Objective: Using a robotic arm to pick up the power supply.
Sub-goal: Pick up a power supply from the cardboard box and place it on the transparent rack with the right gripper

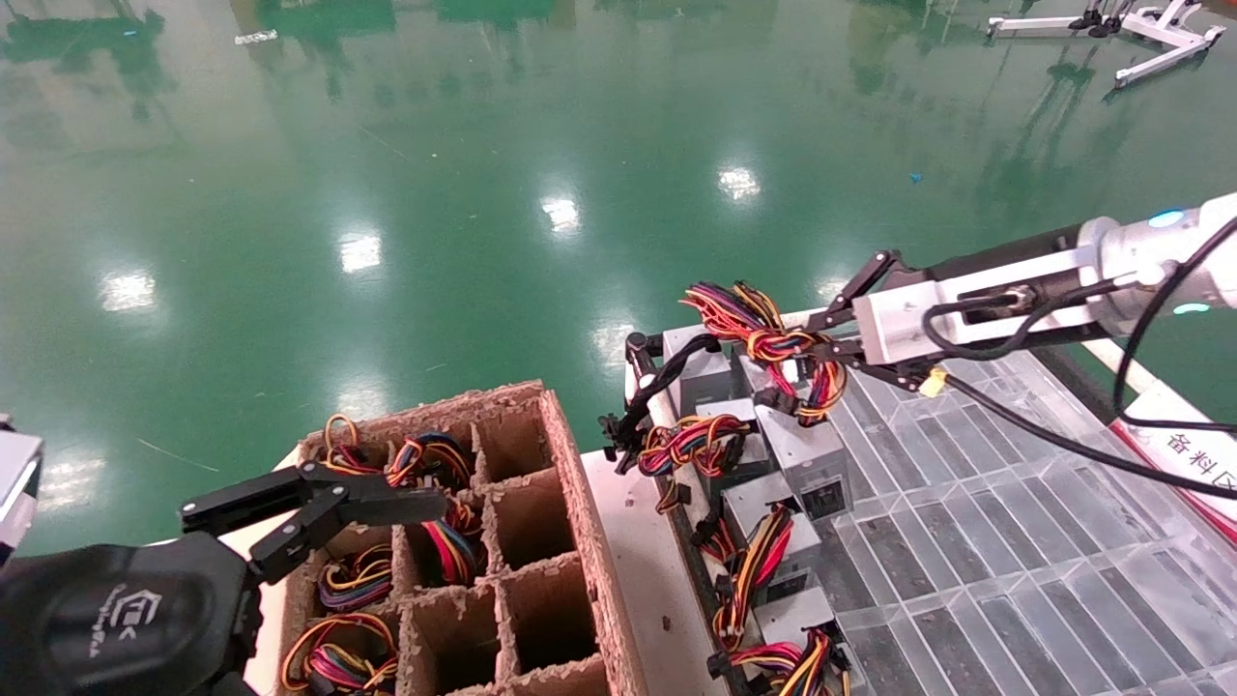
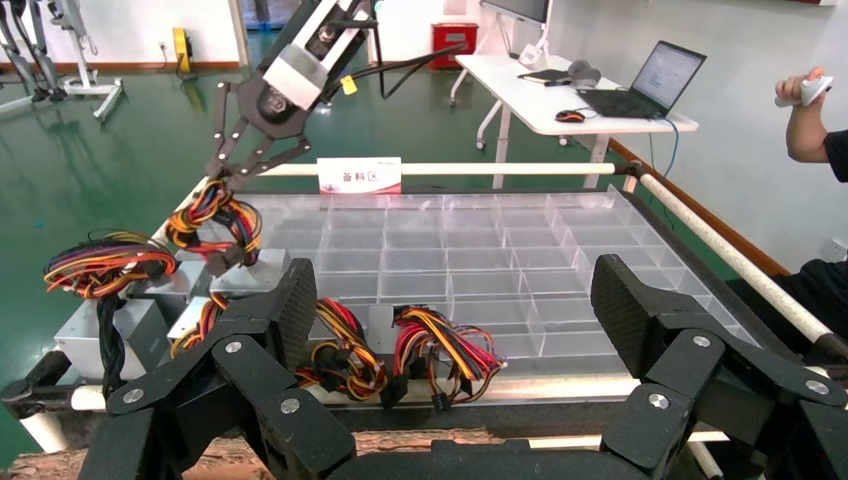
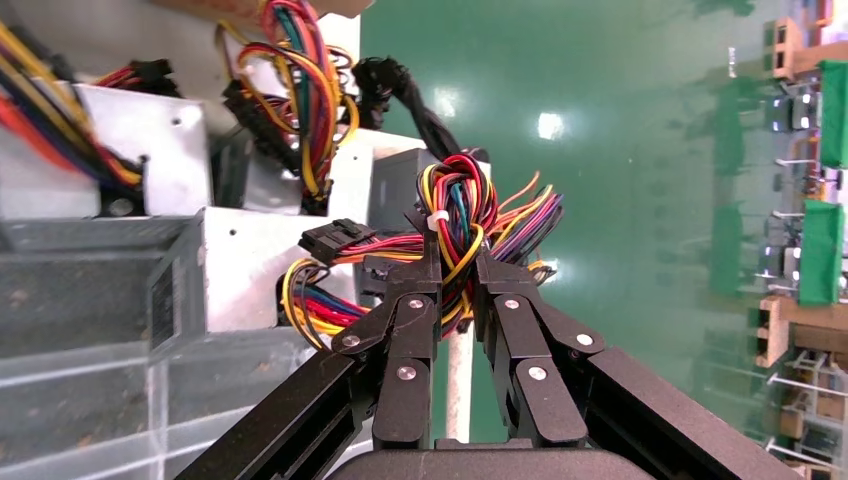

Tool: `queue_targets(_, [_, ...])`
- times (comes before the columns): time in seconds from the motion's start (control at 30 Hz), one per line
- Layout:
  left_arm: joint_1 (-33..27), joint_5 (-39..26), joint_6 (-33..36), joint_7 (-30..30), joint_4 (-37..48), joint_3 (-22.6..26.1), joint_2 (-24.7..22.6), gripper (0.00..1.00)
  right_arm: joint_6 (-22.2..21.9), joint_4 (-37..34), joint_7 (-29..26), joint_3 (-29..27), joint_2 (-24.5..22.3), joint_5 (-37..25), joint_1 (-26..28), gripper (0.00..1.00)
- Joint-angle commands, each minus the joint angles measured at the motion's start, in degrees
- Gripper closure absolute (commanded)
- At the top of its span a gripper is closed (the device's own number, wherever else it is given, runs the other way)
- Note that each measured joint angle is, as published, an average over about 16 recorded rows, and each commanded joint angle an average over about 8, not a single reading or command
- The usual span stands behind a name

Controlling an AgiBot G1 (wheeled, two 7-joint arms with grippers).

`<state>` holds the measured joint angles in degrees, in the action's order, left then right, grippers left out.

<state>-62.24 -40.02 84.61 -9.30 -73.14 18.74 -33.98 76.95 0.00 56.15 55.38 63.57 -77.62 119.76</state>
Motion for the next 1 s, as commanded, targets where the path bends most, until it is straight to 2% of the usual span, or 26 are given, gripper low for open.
queue_targets(0.03, [0.0, 0.0, 0.0, 0.0, 0.0, 0.0, 0.0, 0.0, -0.84, -0.09, 0.05, -0.29, 0.41, 0.42, -0.42, 1.0])
queue_targets(0.43, [-0.01, 0.01, -0.01, 0.01, 0.0, 0.02, 0.01, 0.0, -1.82, -2.08, -2.39, -4.43, -1.03, 6.33, -4.13, 1.0])
queue_targets(1.0, [-0.01, 0.03, -0.02, 0.02, 0.0, 0.05, 0.02, 0.0, -3.96, -4.1, -7.82, -13.01, -5.72, 18.43, -14.13, 1.0])
